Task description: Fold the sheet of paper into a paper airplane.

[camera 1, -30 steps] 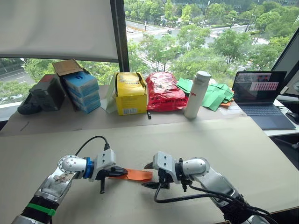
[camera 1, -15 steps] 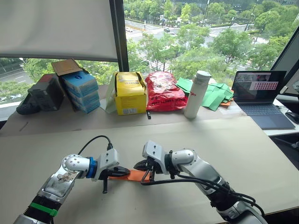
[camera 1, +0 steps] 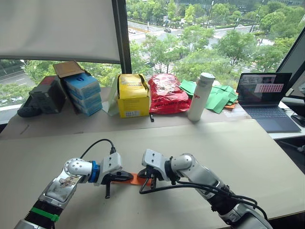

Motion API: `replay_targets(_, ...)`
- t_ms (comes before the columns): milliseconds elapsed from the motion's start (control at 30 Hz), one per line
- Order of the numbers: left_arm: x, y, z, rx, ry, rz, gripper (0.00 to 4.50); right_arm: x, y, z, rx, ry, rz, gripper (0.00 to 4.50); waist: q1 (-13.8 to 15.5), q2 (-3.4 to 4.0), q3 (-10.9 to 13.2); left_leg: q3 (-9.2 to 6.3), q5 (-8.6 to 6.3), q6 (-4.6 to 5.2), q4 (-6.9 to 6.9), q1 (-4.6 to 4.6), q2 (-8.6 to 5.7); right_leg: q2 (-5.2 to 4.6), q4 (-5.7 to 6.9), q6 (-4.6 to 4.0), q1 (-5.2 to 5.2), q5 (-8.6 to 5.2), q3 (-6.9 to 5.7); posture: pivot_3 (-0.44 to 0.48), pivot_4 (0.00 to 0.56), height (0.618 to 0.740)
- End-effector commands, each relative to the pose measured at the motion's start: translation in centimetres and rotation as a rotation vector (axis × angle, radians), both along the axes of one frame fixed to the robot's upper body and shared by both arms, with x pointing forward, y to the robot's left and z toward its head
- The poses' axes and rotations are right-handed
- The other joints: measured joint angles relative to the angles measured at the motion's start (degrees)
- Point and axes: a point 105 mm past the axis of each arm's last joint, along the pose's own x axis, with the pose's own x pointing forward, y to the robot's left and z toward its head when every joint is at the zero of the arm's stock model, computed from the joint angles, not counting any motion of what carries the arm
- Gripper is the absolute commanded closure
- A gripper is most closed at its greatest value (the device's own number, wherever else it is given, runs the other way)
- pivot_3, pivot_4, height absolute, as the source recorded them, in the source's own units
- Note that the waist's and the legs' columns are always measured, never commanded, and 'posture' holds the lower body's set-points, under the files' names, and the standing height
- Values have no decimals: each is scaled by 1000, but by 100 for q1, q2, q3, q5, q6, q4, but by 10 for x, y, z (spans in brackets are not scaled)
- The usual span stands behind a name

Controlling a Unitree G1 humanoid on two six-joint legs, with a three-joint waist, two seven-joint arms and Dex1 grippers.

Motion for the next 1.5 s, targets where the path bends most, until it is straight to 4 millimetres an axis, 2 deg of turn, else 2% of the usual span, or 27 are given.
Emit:
replay_targets(33, -3, 2, -5, 24, 14, -2, 4500, -1, -16, -26, -118, 69, -49, 4480, 0, 1, -1, 0, 0, 0, 0, 1, 0, 0, 0, 0, 1, 0, 0, 0, 150, 740)
replay_targets(533, -6, 3, -13, 47, 18, -12, 4500, -9, -39, -32, -188, 74, -70, 4480, 15, 13, -22, 0, -4, 7, 0, 8, 0, -2, -10, 1, 12, 0, -1, 0, 150, 740)
replay_targets(700, -5, 1, -11, 46, 12, -16, 4500, -13, -58, -35, -213, 93, -106, 4480, 28, 19, -30, -1, -7, 11, -1, 17, 0, -2, -20, 2, 23, -1, -1, 0, 150, 740)
replay_targets(833, -5, -1, -9, 47, 9, -21, 4500, -15, -70, -36, -233, 94, -124, 4480, 40, 20, -30, -5, -13, 22, -6, 49, 3, -2, -52, 6, 69, -3, -6, 0, 150, 740)
replay_targets(1000, -3, -1, -7, 49, 5, -24, 4500, -18, -79, -33, -252, 84, -129, 4480, 118, 20, -30, -4, -26, 42, -11, 79, 2, -5, -75, 23, 93, -10, -14, 0, 150, 740)
replay_targets(1233, 0, -1, -7, 50, 7, -24, 4500, -13, -78, -13, -202, 34, -141, 4480, 151, 20, -30, -3, -31, 49, -10, 74, 0, -10, -83, 27, 93, -9, -12, 0, 150, 740)
replay_targets(1400, -1, 2, -7, 54, 6, -21, 4500, -18, -48, 35, 15, -41, -58, 4480, 131, 19, -28, -2, -28, 44, -11, 59, 0, -9, -77, 27, 91, -9, -2, 0, 150, 740)
replay_targets(1500, -2, 2, -8, 54, 6, -23, 4500, -21, -37, 44, 63, -66, -24, 4480, 100, 20, -28, -2, -25, 39, -16, 55, 3, -8, -74, 26, 82, -9, 1, 0, 150, 740)
